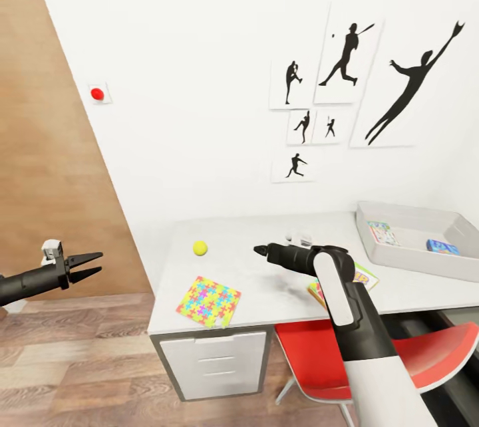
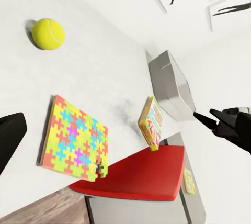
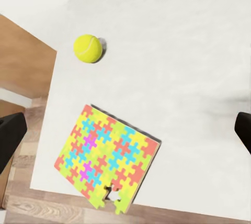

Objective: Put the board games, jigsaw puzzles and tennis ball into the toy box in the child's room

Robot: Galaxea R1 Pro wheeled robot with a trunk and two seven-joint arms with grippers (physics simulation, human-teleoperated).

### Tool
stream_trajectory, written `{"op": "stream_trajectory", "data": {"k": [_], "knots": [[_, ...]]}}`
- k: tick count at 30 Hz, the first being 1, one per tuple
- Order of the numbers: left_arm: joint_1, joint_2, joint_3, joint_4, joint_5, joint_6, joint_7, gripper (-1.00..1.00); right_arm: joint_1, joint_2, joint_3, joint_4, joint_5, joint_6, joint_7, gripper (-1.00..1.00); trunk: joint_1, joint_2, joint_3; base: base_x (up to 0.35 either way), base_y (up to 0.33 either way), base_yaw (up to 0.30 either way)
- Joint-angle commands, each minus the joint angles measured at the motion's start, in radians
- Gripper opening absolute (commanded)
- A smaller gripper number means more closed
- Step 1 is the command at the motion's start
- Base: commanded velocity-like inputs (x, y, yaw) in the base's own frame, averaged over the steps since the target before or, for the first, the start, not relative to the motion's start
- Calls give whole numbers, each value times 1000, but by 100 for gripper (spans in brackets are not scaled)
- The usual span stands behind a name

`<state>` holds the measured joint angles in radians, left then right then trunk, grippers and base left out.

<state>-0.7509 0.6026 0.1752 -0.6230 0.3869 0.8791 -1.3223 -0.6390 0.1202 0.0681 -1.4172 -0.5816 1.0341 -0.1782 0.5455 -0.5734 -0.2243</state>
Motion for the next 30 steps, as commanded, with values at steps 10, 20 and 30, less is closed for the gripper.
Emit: {"op": "stream_trajectory", "data": {"k": [10,20,30], "knots": [[-1,0,-1,0,3,9,-2,100,10,-12,-7,-1,-12,4,-8,100,0,-2,-2,0,160,3],[-1,0,-2,0,1,8,-1,100,12,-12,-6,-1,-8,4,-11,100,0,-2,-2,0,157,0],[-1,-1,-3,0,0,-1,0,100,3,-1,-6,10,-13,4,-158,100,0,-2,-2,80,40,0]]}}
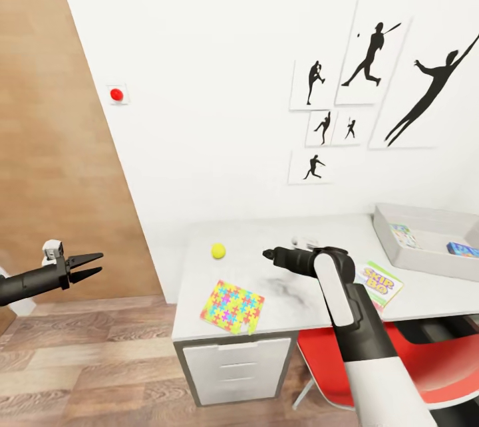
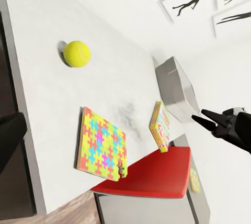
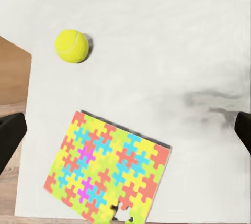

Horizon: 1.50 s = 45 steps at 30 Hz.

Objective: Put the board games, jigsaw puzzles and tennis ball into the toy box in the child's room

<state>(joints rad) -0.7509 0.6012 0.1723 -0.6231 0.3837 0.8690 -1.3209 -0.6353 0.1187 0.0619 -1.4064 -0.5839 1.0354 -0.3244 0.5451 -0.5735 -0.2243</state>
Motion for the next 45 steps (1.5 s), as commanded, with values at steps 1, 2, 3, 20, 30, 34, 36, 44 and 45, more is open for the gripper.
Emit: {"op": "stream_trajectory", "data": {"k": [1,2,3,20,30,34,36,44,45], "knots": [[-1,0,0,0,3,9,-1,100,-4,1,0,9,-13,3,-32,100,1,-2,-2,209,171,0],[-1,0,0,0,3,9,-1,100,-6,1,0,20,-15,3,-47,100,1,-2,-2,205,194,0],[-1,0,0,0,3,9,-1,100,-6,1,-1,24,-16,3,-53,100,1,-2,-2,201,204,0],[-1,-3,-3,0,2,7,0,100,-45,-13,-18,117,-17,12,-76,100,1,-2,-2,144,146,0],[-1,-4,-4,0,1,7,0,100,-42,-16,-25,121,-8,12,-76,100,1,-2,-2,116,-87,0],[-1,-4,-4,0,1,7,0,100,-38,-16,-24,122,-7,12,-76,100,1,-2,-2,4,-2,0],[-1,-4,-4,0,1,7,0,100,-37,-16,-23,122,-7,12,-76,100,1,-2,-2,1,0,0],[-1,-3,-4,0,1,7,0,100,-41,-13,-17,225,-9,12,-76,100,1,-2,-2,-1,0,0],[-1,-3,-4,0,1,7,0,100,-42,-13,-17,243,-9,12,-76,100,1,-2,-2,-26,0,0]]}}
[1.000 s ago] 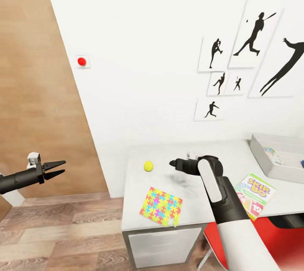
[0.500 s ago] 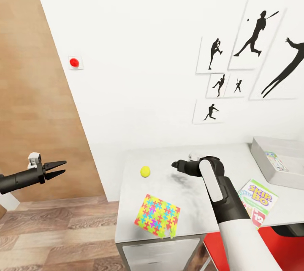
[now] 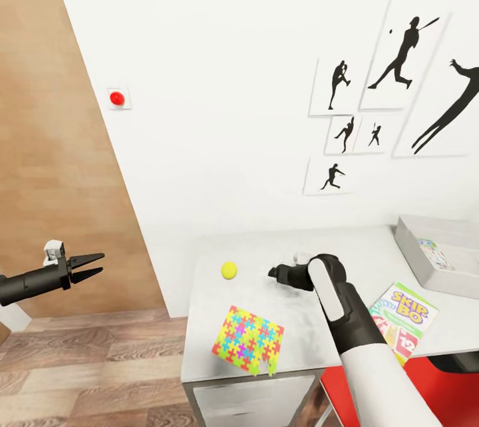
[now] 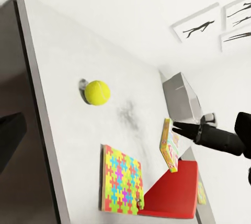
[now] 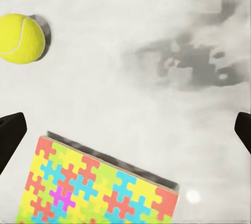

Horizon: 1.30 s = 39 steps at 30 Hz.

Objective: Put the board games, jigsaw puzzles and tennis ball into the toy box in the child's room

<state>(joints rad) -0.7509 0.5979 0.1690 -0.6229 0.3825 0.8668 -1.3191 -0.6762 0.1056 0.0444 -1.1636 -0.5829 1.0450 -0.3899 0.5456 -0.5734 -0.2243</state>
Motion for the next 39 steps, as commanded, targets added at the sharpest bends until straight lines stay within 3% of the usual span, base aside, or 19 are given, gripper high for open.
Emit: {"op": "stream_trajectory", "data": {"k": [1,25,33,39], "knots": [[-1,0,0,0,3,9,-2,100,-1,0,1,7,-10,2,-10,100,0,-2,-2,-37,0,0],[-1,0,0,0,3,9,-2,100,-28,-1,8,161,-21,2,7,100,0,-2,-2,-29,0,0],[-1,0,0,0,3,9,-2,100,-31,-4,8,218,-8,2,110,100,0,-2,-2,0,21,0],[-1,0,0,0,3,9,-2,100,-31,-17,11,222,-6,2,128,100,0,-2,-2,0,2,0]]}}
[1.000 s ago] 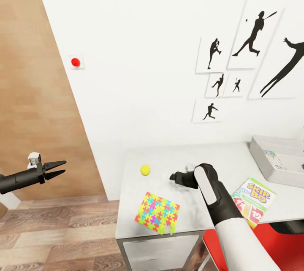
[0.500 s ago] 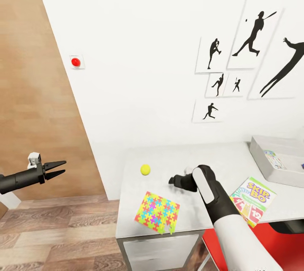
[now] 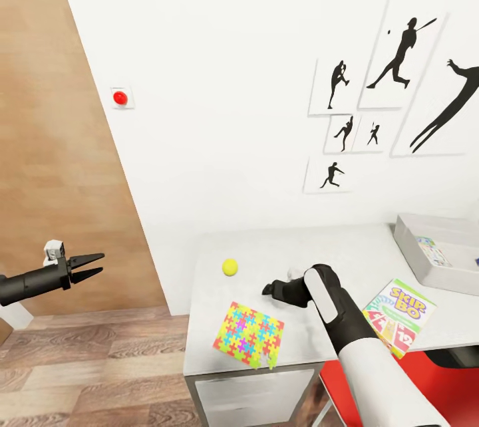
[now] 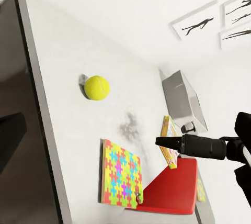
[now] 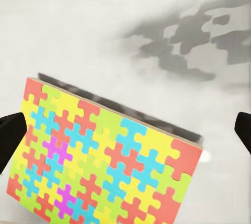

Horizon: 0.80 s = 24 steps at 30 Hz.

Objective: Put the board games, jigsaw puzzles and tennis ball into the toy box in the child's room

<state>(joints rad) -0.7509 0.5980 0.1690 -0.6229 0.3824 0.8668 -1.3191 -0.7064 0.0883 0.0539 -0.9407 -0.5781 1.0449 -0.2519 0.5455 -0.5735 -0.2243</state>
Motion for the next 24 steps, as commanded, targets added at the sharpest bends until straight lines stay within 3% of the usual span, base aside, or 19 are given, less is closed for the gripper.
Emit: {"op": "stream_trajectory", "data": {"k": [1,24], "knots": [[-1,0,0,0,3,9,-2,100,-1,-1,2,-1,-10,2,-10,100,0,-2,-2,0,0,0],[-1,-3,-2,0,3,9,3,100,6,-5,2,-54,-14,2,-10,100,0,-2,-8,0,11,0]]}}
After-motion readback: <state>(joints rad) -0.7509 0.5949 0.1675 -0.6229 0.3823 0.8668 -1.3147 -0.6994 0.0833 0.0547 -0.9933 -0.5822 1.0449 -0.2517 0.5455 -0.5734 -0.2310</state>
